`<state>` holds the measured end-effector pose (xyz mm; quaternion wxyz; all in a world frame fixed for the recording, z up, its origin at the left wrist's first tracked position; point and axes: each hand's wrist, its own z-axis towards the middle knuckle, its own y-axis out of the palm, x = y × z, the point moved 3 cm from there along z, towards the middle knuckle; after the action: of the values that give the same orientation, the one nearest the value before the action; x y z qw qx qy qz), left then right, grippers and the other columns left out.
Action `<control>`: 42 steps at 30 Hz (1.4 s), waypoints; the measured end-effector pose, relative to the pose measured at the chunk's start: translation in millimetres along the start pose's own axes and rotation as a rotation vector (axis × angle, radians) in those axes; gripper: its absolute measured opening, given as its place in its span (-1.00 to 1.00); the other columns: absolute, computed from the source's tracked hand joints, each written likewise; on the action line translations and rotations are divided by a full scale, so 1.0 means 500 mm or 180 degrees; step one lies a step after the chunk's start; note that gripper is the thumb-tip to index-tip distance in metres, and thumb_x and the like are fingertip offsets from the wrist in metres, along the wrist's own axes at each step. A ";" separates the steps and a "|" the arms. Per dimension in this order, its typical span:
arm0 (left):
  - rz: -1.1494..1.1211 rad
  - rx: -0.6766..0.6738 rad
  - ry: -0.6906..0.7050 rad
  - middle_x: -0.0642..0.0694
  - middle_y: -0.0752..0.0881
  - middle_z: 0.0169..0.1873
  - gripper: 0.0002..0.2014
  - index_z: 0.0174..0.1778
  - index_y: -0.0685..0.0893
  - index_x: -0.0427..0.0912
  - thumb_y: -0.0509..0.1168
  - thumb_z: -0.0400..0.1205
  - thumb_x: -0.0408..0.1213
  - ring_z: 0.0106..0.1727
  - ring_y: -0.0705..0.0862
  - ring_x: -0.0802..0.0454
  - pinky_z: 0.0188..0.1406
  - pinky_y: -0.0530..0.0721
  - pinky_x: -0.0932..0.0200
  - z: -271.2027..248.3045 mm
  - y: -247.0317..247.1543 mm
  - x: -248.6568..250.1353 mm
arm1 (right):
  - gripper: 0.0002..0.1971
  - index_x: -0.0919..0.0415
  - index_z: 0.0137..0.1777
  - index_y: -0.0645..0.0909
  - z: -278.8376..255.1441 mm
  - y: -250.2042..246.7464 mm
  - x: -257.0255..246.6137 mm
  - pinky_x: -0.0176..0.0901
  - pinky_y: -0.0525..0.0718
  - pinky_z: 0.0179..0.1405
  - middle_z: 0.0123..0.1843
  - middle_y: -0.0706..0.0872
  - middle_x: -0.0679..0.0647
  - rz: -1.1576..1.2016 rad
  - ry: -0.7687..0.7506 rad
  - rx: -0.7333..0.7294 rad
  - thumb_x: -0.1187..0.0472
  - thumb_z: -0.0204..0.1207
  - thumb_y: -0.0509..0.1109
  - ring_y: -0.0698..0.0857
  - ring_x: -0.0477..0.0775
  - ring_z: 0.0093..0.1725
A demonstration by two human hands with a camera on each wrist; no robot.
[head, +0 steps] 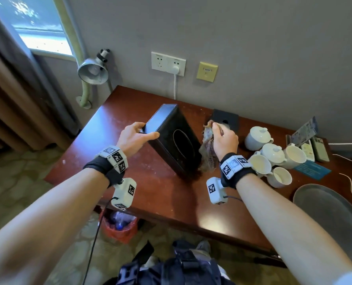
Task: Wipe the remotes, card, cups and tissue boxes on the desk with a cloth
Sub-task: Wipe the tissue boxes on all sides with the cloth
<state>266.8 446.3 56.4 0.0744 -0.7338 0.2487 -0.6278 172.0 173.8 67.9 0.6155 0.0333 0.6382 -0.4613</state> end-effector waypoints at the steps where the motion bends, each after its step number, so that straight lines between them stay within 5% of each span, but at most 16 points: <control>1: -0.0142 0.0028 -0.0159 -0.09 0.76 0.04 -0.17 0.25 0.68 -0.07 0.57 0.10 0.27 0.05 0.74 -0.01 0.21 0.72 -0.06 -0.006 -0.010 -0.019 | -0.71 0.08 0.18 0.78 -0.006 0.013 0.002 -0.32 0.45 0.11 0.12 0.82 0.05 0.0012 0.0063 -0.0068 0.06 0.72 0.24 0.70 0.06 0.16; 4: -0.0382 -0.0081 -0.0448 -0.03 0.80 -0.03 -0.40 0.03 0.73 -0.02 0.54 0.14 0.21 0.13 0.77 -0.06 0.15 0.71 -0.08 -0.029 -0.021 -0.068 | -0.69 0.03 0.20 0.77 -0.025 0.051 0.012 -0.32 0.48 0.18 0.14 0.81 -0.02 -0.0071 0.0145 -0.0264 0.01 0.72 0.21 0.68 -0.01 0.17; 10: -0.0167 -0.0453 -0.1019 -0.03 0.85 -0.13 -0.48 0.14 0.77 -0.21 0.45 0.48 0.16 -0.06 0.85 0.02 0.05 0.61 0.04 -0.072 -0.006 -0.163 | -0.71 0.03 0.18 0.77 -0.062 0.092 0.033 -0.56 0.30 -0.01 0.10 0.81 -0.04 -0.0167 0.0161 -0.0361 0.05 0.71 0.22 0.65 -0.09 0.13; 13: -0.0109 -0.0595 -0.1262 -0.05 0.78 0.04 -0.53 0.16 0.75 -0.20 0.42 0.54 0.11 -0.08 0.84 0.00 0.00 0.58 0.05 -0.091 0.017 -0.208 | -0.75 -0.04 0.13 0.77 -0.078 0.101 0.062 -0.57 0.35 0.04 0.00 0.77 -0.16 -0.0064 0.0326 -0.0350 0.04 0.70 0.24 0.71 -0.08 0.20; 15: -0.0090 -0.0695 -0.1409 -0.08 0.74 0.06 -0.43 0.17 0.74 -0.22 0.46 0.43 0.17 -0.04 0.79 -0.02 0.05 0.60 0.04 -0.101 0.024 -0.233 | -0.68 0.00 0.36 0.66 -0.086 0.107 0.084 -0.41 0.42 0.24 0.24 0.74 -0.08 -0.0176 0.0356 -0.0421 0.00 0.69 0.25 0.65 -0.01 0.34; 18: -0.0197 -0.0916 -0.1616 -0.08 0.71 0.25 -0.39 0.26 0.75 -0.17 0.52 0.40 0.15 0.23 0.66 -0.08 0.30 0.57 0.02 -0.110 0.037 -0.265 | -0.29 -0.01 0.72 0.09 -0.103 0.119 0.115 -0.25 0.35 0.36 0.66 0.35 0.02 -0.0356 0.0472 -0.0811 -0.02 0.65 0.33 0.45 0.05 0.53; 21: 0.0162 -0.1121 -0.1497 -0.08 0.66 0.31 -0.47 0.38 0.68 -0.19 0.49 0.54 -0.01 0.31 0.62 -0.07 0.29 0.54 0.08 -0.113 0.042 -0.270 | -0.22 -0.05 0.74 0.03 -0.117 0.141 0.156 -0.01 0.14 0.61 0.75 0.08 0.07 -0.0925 0.0298 -0.1231 -0.05 0.62 0.36 0.16 0.12 0.69; 24: 0.0426 -0.1189 -0.1407 -0.13 0.54 0.53 -0.24 0.62 0.44 -0.18 0.53 0.51 -0.08 0.49 0.54 -0.11 0.50 0.47 0.01 -0.108 0.036 -0.274 | -0.34 -0.12 0.70 0.17 -0.126 0.154 0.187 0.24 -0.16 0.67 0.77 -0.05 0.04 -0.1437 0.0247 -0.1536 -0.20 0.64 0.24 -0.07 0.15 0.73; 29: 0.1224 -0.0927 -0.0731 -0.09 0.04 0.75 0.17 0.77 -0.09 -0.06 0.62 0.44 -0.13 0.74 0.03 -0.15 0.68 0.14 -0.23 -0.092 0.032 -0.261 | -0.41 -0.01 0.68 0.24 -0.122 0.174 0.181 0.18 -0.01 0.69 0.76 0.06 0.07 -0.1602 0.0060 -0.1364 -0.14 0.69 0.19 0.04 0.29 0.69; 34: 0.1210 -0.1139 -0.0262 0.01 -0.05 0.76 0.20 0.76 -0.16 0.01 0.62 0.43 -0.18 0.75 -0.05 -0.06 0.68 0.14 -0.27 -0.060 0.052 -0.238 | -0.43 0.03 0.71 0.19 -0.148 0.228 0.136 0.19 -0.15 0.69 0.76 0.08 0.09 -0.2186 -0.0373 -0.1447 -0.11 0.74 0.05 -0.05 0.36 0.70; 38: 0.2234 -0.1303 -0.0077 0.06 -0.26 0.74 0.23 0.76 -0.22 0.05 0.61 0.43 -0.02 0.75 -0.24 -0.04 0.69 0.00 -0.27 -0.048 0.070 -0.211 | -0.46 -0.02 0.68 0.27 -0.188 0.281 0.111 0.23 -0.17 0.68 0.74 0.15 0.07 -0.2027 -0.1075 -0.1764 -0.09 0.73 0.10 -0.05 0.31 0.72; 42: 0.2806 -0.1182 0.0035 0.04 -0.21 0.75 0.26 0.76 -0.19 -0.03 0.57 0.38 0.19 0.75 -0.23 -0.04 0.70 -0.13 -0.19 -0.043 0.065 -0.220 | -0.56 0.17 0.54 0.52 -0.174 0.242 0.139 0.12 0.13 0.66 0.62 0.43 0.19 -0.1680 -0.1536 -0.1536 0.08 0.70 0.18 0.28 0.28 0.65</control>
<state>227.8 472.8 -50.5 0.1999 -0.5560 0.6446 -0.4852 163.7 261.3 -70.9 0.5981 -0.3848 0.5522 -0.4351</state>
